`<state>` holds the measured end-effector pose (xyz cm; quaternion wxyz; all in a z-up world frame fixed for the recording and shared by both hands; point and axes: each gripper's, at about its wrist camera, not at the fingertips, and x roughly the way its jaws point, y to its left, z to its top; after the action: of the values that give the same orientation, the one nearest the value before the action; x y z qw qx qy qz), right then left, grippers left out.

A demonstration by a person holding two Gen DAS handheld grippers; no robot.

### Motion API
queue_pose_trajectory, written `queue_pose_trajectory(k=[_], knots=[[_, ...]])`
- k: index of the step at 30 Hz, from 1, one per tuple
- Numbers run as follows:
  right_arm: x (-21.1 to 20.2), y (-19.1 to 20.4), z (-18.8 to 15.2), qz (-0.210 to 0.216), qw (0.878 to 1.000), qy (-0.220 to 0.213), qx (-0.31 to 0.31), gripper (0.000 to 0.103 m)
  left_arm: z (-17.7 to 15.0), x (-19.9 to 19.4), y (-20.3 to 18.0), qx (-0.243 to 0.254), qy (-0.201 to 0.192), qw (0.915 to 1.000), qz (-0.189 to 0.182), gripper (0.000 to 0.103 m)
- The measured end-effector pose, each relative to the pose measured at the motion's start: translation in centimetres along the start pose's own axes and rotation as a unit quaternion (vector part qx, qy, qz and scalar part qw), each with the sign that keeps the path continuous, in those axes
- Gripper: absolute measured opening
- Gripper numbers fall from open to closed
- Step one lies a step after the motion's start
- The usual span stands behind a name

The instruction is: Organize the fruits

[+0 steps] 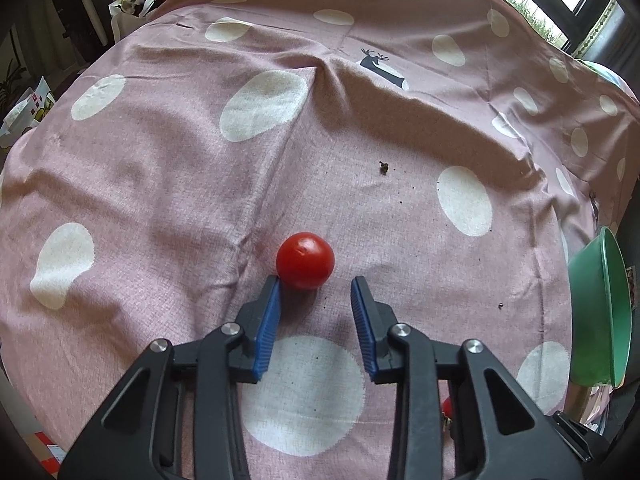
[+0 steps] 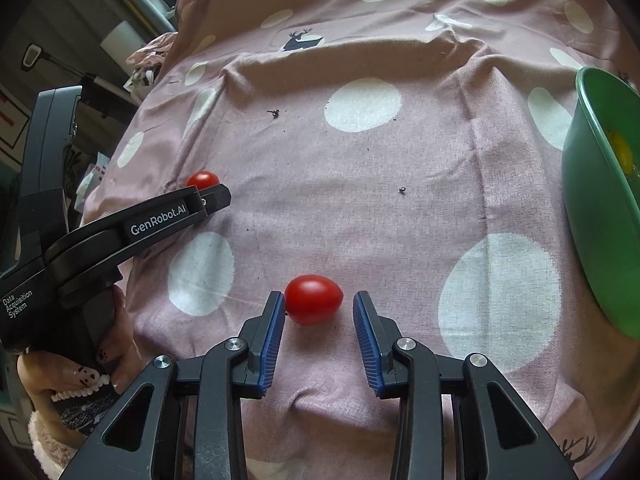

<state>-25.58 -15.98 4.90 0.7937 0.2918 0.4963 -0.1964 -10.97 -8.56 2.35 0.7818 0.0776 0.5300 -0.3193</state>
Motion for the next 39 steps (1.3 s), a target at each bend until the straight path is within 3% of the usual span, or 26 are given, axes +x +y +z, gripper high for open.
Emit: queue_pose_trajectory(k=[6,16,31,39], knots=[[0.2,0.3,0.0,0.001,1.0,0.001,-0.005,0.036,0.1,0.1,0.2,-0.002,-0.005,1.0,0.001,0.022],[0.6,0.6,0.1,-0.002,1.0,0.005,-0.009,0.031,-0.1,0.1,0.1,0.007,-0.018,0.9998,0.011,0.015],[0.7,0.6,0.1,-0.003,1.0,0.0,-0.008,0.031,-0.4,-0.4,-0.4,0.011,-0.026,0.9995,-0.012,0.012],[0.3,0.3,0.1,0.002,1.0,-0.01,0.002,0.031,-0.4,-1.2,-0.4,0.002,-0.03,0.9986,-0.044,0.011]])
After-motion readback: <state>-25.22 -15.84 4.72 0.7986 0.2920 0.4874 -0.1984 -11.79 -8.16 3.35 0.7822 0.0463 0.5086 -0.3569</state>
